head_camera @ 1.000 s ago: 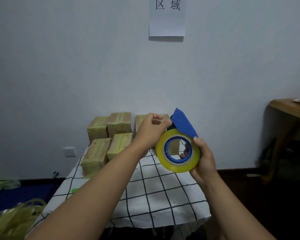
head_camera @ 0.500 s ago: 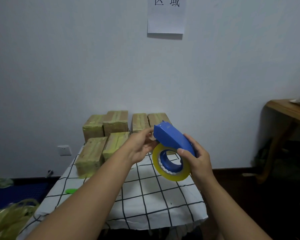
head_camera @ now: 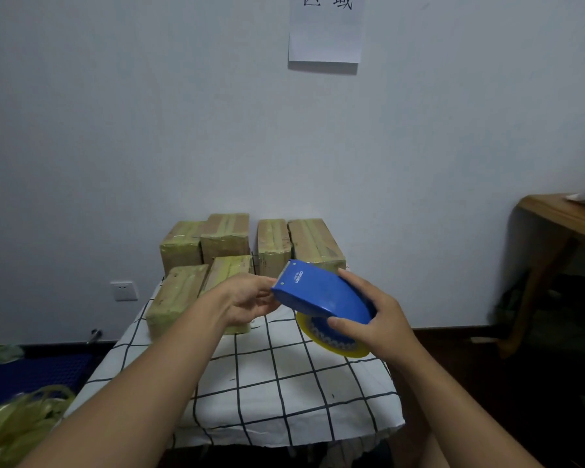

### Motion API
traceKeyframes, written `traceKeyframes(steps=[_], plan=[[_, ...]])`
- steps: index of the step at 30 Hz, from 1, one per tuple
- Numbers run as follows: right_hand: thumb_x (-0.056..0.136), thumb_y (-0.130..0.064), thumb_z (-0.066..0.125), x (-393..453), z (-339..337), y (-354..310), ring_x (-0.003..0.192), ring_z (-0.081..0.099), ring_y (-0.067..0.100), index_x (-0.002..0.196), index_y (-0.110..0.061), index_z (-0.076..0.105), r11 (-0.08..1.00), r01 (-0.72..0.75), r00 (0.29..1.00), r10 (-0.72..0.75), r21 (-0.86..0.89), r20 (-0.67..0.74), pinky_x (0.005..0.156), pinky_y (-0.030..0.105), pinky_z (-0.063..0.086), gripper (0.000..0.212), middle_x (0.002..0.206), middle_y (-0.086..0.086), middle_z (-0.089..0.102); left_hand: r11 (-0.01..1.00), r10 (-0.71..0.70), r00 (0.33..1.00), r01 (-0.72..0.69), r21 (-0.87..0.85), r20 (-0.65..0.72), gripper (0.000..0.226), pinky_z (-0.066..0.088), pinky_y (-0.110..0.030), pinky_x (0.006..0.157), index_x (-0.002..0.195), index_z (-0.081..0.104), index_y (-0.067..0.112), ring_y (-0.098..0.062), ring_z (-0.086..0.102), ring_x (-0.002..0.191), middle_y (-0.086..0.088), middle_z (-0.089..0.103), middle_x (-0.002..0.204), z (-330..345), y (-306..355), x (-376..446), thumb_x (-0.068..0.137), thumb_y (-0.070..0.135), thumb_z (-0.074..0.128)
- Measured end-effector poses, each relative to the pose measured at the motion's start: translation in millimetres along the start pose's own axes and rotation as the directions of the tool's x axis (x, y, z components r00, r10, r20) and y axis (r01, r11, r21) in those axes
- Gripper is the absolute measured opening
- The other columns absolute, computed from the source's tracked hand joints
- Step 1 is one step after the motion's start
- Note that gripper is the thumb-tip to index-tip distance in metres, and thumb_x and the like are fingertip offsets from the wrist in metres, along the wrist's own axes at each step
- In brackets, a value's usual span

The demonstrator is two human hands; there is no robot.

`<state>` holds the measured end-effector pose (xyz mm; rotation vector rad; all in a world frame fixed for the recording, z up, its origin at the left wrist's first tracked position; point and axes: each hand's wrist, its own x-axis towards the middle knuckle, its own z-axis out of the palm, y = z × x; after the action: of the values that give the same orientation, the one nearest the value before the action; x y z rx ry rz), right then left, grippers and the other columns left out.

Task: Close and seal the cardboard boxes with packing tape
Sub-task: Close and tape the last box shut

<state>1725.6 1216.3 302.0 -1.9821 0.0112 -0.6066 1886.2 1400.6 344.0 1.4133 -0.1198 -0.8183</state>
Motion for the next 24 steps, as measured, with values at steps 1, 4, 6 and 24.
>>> traceKeyframes(steps=[1,4,6,24], plan=[[0.063,-0.054,0.079,-0.3,-0.1,-0.1,0.116,0.057,0.004,0.133,-0.052,0.049,0.999,0.018,1.000,-0.017,-0.029,0.012,0.093,0.030,0.055,0.076,0.131,-0.020,0.055,1.000,-0.011,1.000,0.011,0.011,0.006,0.011,0.059,-0.025,0.067,0.101,0.063,0.000,-0.018,0.066,0.083,-0.014,0.072,0.086,-1.4,-2.5,2.0,0.090,0.002,0.064],[0.063,-0.057,0.078,-1.5,-1.6,-1.9,0.115,0.056,0.000,0.133,-0.056,0.043,0.992,0.061,0.998,-0.057,-0.106,0.036,0.091,0.021,0.052,0.079,0.130,-0.025,0.052,0.999,-0.045,0.998,0.045,0.014,0.037,0.014,0.058,-0.029,0.079,0.106,0.061,-0.003,-0.022,0.065,0.098,-0.020,0.069,0.102,-6.2,-7.6,5.7,0.093,-0.001,0.058],[0.061,-0.060,0.077,-2.1,-3.5,-2.7,0.113,0.055,-0.004,0.133,-0.057,0.040,0.987,0.068,0.997,-0.061,-0.145,0.052,0.088,0.016,0.051,0.081,0.128,-0.029,0.051,0.997,-0.072,0.993,0.072,0.007,0.091,0.019,0.060,-0.028,0.076,0.111,0.061,-0.006,-0.022,0.068,0.100,-0.020,0.071,0.105,-9.6,-9.7,5.3,0.093,-0.004,0.056],[0.063,-0.065,0.072,-1.6,-3.8,3.3,0.110,0.053,-0.003,0.126,-0.064,0.040,0.957,0.076,0.990,-0.038,-0.279,0.138,0.087,0.018,0.050,0.071,0.122,-0.036,0.048,0.848,0.133,0.991,-0.101,0.520,-0.024,0.019,0.054,-0.027,0.064,0.087,0.063,0.013,-0.017,0.065,0.073,-0.010,0.069,0.087,-11.5,-22.2,19.7,0.095,-0.001,0.052]])
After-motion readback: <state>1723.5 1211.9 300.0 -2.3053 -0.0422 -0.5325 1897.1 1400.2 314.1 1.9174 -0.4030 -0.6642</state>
